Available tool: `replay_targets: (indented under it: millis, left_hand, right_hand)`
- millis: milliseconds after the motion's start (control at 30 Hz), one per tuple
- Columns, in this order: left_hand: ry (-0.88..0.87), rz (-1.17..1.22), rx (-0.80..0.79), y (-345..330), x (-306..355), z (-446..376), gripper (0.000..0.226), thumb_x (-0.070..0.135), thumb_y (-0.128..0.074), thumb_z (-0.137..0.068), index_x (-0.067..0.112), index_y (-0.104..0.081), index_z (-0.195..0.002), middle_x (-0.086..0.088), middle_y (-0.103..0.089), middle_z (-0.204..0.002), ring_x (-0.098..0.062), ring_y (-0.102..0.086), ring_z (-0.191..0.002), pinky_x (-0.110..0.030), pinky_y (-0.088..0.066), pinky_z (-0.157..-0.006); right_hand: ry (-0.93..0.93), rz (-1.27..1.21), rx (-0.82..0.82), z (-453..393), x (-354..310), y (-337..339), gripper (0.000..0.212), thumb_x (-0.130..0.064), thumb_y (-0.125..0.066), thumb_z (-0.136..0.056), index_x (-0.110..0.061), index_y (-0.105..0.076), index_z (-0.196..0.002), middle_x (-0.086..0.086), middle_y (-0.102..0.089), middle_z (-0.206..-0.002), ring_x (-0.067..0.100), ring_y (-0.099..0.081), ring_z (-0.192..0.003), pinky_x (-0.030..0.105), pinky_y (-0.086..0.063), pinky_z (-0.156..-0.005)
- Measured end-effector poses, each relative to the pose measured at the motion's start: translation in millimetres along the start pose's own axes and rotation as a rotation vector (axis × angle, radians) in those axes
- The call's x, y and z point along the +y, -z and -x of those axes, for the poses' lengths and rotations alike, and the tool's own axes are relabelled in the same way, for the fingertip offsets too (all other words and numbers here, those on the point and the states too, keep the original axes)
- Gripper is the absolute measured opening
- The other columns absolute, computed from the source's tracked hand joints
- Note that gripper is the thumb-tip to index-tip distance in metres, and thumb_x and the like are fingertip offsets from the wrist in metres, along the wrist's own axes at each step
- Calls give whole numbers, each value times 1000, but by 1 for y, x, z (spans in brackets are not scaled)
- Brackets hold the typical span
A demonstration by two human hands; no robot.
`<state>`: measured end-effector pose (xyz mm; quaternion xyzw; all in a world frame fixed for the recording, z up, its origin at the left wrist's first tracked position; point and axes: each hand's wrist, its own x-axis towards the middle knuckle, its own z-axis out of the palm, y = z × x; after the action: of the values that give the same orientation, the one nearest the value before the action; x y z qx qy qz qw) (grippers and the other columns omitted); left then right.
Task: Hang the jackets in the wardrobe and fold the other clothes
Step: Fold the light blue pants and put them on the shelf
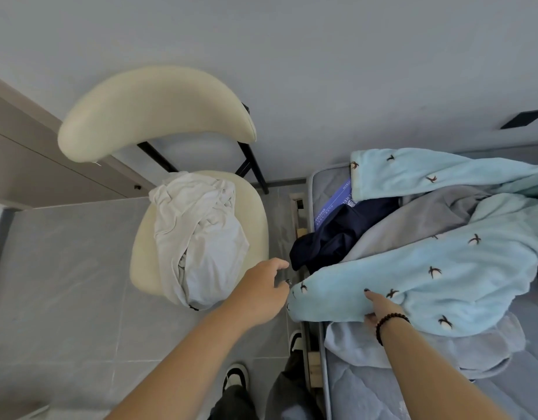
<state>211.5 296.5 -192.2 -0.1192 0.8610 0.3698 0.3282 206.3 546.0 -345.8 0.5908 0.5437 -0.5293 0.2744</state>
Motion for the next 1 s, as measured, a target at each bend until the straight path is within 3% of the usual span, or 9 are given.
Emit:
replay_targets:
  millis: [200,333,400,567,667,733,800,900,1000]
  left_hand:
    - [-5,42,-15,16,12,-1,43,21,-45,-97,27,-44,-140,10,-49,-141,-4,-47,-126,-16,-34,-94]
    - [3,84,14,41,19,4,45,20,-47,-96,26,-43,-140,10,-53,-136,-1,-50,-113,-5,-34,-78]
    - [1,96,29,53,23,8,50,22,-49,-95,25,-37,-143,10,-53,-134,-2,-51,-112,-5,-35,-73]
    - [-99,64,64,78,37,28,90,31,-72,-82,23,-16,-151,9,-31,-150,7,-37,-127,-5,-27,-94]
    - [-221,28,222,93,44,46,107,34,-77,-77,30,-1,-152,16,-13,-155,1,-17,-140,-10,-16,-105]
    - [-352,137,372,107,51,59,96,30,-77,-77,51,-8,-140,37,-20,-143,19,-23,-129,-1,-21,-101]
    - [-395,235,499,125,57,72,71,22,-75,-78,54,-31,-124,46,-41,-122,19,-41,-117,1,-35,-90]
    - [-350,232,643,148,54,84,32,19,-60,-84,37,-56,-109,24,-62,-102,-4,-61,-97,-13,-46,-77]
    - [-278,305,822,162,52,100,35,4,-49,-88,32,-59,-105,15,-66,-97,-1,-61,-91,-15,-45,-71]
  right_hand:
    - [67,-34,-43,14,-21,-6,35,-1,-62,-88,-1,-52,-122,18,-57,-110,31,-57,-97,37,-52,-75]
    - [252,-9,-229,66,-43,-25,14,6,-55,-89,-4,-53,-98,22,-62,-104,32,-61,-88,41,-56,-73]
    - [358,-24,-356,102,-53,-37,17,9,-56,-88,-8,-52,-86,20,-65,-94,29,-62,-80,38,-56,-68]
    - [559,-53,-756,202,-78,-58,23,8,-58,-87,-7,-61,-103,17,-69,-100,24,-67,-86,34,-58,-73]
    - [672,-55,-952,260,-89,-63,27,7,-60,-87,-6,-61,-110,15,-70,-109,27,-69,-98,36,-57,-76]
    - [760,2,-1038,290,-97,-65,28,5,-61,-87,-6,-61,-113,12,-71,-109,27,-68,-100,35,-57,-78]
    - [832,89,-1083,311,-105,-68,29,4,-63,-86,-6,-62,-113,12,-71,-109,28,-67,-103,40,-56,-85]
    - [916,195,-1067,326,-113,-74,22,3,-65,-85,-6,-67,-105,12,-73,-104,25,-69,-98,34,-56,-85]
    - [1115,241,-838,324,-103,-84,14,-4,-69,-83,-15,-70,-91,-4,-75,-88,11,-69,-86,20,-54,-73]
